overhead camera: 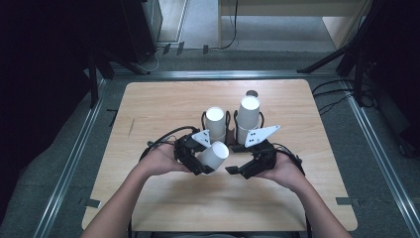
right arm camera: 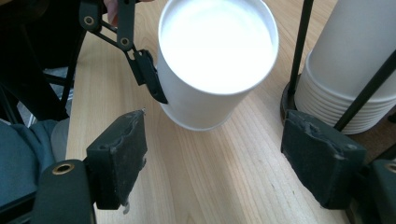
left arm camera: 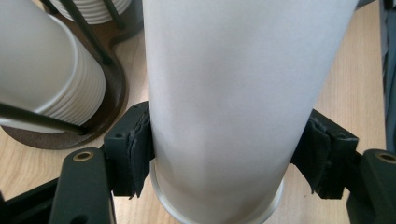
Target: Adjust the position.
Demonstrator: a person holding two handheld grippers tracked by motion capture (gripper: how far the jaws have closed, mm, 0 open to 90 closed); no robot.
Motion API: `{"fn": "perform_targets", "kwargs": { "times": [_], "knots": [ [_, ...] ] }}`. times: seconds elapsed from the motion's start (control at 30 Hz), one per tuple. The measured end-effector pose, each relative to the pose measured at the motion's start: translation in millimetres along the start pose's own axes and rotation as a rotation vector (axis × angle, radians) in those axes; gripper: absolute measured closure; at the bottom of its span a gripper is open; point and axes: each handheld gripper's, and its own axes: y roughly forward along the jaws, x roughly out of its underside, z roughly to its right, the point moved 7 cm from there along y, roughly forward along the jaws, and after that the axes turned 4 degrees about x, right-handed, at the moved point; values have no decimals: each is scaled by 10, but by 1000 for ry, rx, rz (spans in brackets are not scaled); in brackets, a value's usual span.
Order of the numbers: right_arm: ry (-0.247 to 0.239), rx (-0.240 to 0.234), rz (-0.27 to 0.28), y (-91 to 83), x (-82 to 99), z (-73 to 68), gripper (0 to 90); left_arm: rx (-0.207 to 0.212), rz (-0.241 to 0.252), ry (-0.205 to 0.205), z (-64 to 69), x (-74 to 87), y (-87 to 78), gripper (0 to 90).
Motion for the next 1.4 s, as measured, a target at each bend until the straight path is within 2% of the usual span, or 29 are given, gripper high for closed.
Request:
{"fn": "perform_targets", "kwargs": {
  "times": [0.07,0.13,0.3,0.53,0.8,0.97,1.07,1.17,1.2,1.27,1.4],
  "knots": [
    [-7,7,5,6,-5,2,227,3,-7,-5,-8,-20,15,283],
    [-17,4,19,11,-23,-5,227,-1,-28,7,-4,-25,43,283],
    [-28,-2,9,63,-29,-24,228,-2,-92,61,67,1,149,283],
    [-50,-17,-11,149,-35,-81,263,13,-104,88,133,-51,214,283],
    [-57,-41,-20,163,-33,-121,324,34,-94,99,174,-80,232,282],
    [-67,-39,-27,165,-30,-133,336,39,-86,97,184,-81,232,280],
    [-68,-40,-26,148,-44,-134,343,26,-71,106,185,-85,215,272],
    [-74,-34,-23,120,-61,-135,344,20,-47,97,186,-94,194,255],
    [-76,-31,-19,112,-67,-133,344,21,-41,85,178,-96,187,239],
    [-80,-25,-14,85,-73,-127,345,-20,-19,69,148,-107,175,93],
    [-79,-11,1,35,-79,-94,345,-33,25,29,119,-112,132,6]
  ]
}}
